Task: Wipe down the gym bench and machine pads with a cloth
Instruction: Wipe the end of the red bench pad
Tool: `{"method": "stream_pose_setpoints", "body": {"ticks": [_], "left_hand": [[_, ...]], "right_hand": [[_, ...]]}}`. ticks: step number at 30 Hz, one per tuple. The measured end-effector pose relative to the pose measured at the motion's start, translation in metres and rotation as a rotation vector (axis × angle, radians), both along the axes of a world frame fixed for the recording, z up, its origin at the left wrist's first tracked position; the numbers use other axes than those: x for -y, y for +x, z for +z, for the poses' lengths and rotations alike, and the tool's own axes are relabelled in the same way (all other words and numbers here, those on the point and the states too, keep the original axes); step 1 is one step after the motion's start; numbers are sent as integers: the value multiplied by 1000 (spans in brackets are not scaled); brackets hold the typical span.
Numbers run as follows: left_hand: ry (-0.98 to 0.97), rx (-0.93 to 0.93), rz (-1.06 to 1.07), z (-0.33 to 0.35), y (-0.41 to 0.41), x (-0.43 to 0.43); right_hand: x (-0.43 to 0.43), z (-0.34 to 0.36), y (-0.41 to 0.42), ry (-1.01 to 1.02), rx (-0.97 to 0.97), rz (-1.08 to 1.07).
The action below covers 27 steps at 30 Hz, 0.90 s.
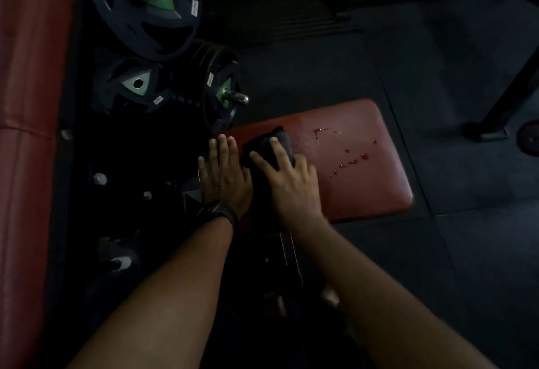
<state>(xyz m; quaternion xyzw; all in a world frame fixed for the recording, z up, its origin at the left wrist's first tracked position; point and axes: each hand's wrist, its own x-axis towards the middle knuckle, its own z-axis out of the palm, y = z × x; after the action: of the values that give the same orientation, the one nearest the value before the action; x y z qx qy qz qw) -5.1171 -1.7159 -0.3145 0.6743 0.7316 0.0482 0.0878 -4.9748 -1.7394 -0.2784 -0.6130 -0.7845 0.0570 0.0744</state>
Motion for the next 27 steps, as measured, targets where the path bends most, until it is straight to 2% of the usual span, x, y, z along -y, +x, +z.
{"method": "stream_pose_setpoints", "body": {"ticks": [1, 4, 8, 11, 14, 17, 20, 23, 25, 27], "left_hand": [[10, 4, 3, 4, 3, -4], [-11, 31, 24, 9, 14, -11], [81, 54, 44, 1, 18, -5], [163, 66, -10, -11, 12, -6], [171, 89, -45, -12, 8, -9], [183, 72, -44, -11, 8, -7], [199, 98, -26, -13, 8, -8], [174, 101, -39, -14, 7, -8], [155, 103, -58, -14, 6, -8], [147, 98, -81, -14, 6, -8]], "right_hand": [[-13, 2, 12, 6, 28, -10], [-23, 2, 37, 24, 5, -217], [23, -6, 22, 7, -43, -505], [52, -7, -8, -24, -63, -464], [37, -8, -10, 21, -85, -252], [-4, -3, 13, 60, 7, -29], [-26, 1, 37, 31, -2, -235], [2, -3, 34, 35, -57, -504], [29, -5, 15, 15, -62, -563], [47, -5, -3, -9, -69, -511]]}}
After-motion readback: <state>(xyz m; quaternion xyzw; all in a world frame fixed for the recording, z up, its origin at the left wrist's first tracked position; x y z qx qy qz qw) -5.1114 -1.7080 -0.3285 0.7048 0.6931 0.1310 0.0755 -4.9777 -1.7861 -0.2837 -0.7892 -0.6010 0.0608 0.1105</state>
